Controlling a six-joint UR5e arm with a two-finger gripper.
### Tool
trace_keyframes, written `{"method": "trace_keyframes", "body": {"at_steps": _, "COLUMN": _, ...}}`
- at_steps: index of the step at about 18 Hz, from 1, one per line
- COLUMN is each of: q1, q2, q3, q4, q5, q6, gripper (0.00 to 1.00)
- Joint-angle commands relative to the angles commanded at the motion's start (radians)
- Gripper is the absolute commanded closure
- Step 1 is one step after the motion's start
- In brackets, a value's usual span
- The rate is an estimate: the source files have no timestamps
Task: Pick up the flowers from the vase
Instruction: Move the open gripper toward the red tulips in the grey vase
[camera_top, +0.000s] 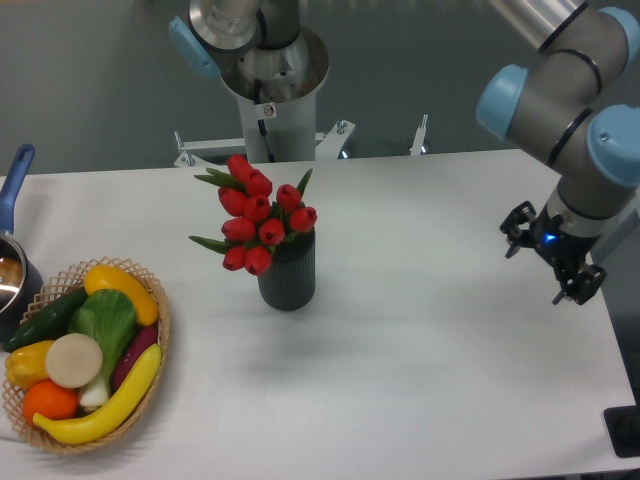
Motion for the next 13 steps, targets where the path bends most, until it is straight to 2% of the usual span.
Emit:
{"method": "trace_keyframes", "body": {"at_steps": 4, "q1": 0.005, "q2": 0.003, "q3": -0.019, "q4": 0.0, "q5": 0.008, "q6": 0.003, "gripper": 0.0}}
{"method": "trace_keyframes", "body": {"at_steps": 6, "q1": 0.011, "q2": 0.04, "q3": -0.061, "q4": 0.0, "q5": 0.009, "q6": 0.005, "gripper": 0.0}}
{"method": "trace_keyframes", "body": {"at_steps": 8, "q1": 0.041, "q2": 0.087, "q3": -0.132, "q4": 0.003, "q5": 0.003, "q6": 0.003, "gripper": 0.0}}
{"method": "trace_keyframes", "body": {"at_steps": 10, "q1": 0.057, "q2": 0.121, "q3": -0.152, "q4": 0.002, "q5": 0.0, "q6": 0.011, "gripper": 0.0}}
{"method": "trace_keyframes", "body": {"at_steps": 13, "q1": 0.055, "q2": 0.126, "q3": -0.163, "q4": 0.0, "q5": -0.003, "q6": 0.014, "gripper": 0.0}}
